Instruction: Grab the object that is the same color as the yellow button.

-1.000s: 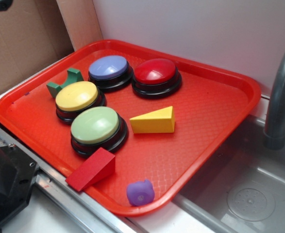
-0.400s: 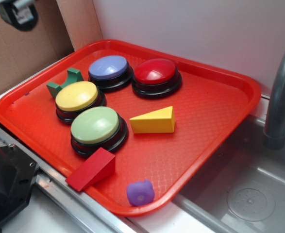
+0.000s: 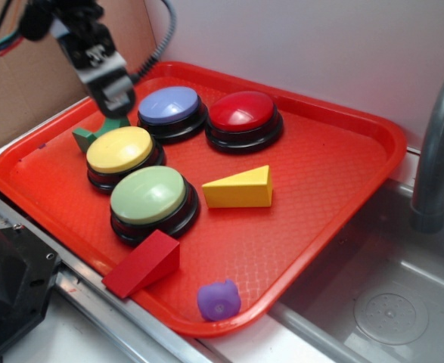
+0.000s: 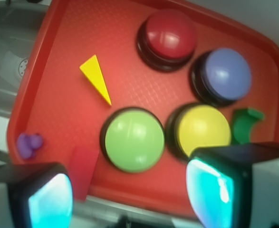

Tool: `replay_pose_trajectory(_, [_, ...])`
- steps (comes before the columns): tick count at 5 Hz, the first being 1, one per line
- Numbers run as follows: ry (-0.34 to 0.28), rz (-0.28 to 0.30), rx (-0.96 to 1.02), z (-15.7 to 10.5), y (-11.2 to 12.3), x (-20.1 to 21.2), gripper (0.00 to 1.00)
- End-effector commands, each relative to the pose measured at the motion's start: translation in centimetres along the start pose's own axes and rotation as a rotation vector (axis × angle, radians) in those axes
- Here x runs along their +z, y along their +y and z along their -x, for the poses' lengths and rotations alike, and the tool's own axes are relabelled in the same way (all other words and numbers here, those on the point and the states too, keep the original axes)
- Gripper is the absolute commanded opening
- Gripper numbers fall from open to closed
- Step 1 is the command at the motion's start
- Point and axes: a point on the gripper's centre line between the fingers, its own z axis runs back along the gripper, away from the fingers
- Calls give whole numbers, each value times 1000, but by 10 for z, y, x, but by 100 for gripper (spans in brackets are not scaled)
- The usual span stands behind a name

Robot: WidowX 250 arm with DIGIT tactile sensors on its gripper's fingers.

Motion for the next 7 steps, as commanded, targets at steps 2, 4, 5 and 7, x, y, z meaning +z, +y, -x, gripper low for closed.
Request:
replay_pose_trajectory(2, [-31, 34, -167, -47, -22, -74, 100])
replay_pose_trajectory(4, [3, 62, -225, -62, -34, -119, 100])
replay_pose_trajectory(5, [21, 51, -222, -64, -36, -131, 100])
replay_pose_trajectory(7, [31, 23, -188, -63, -33, -133, 0])
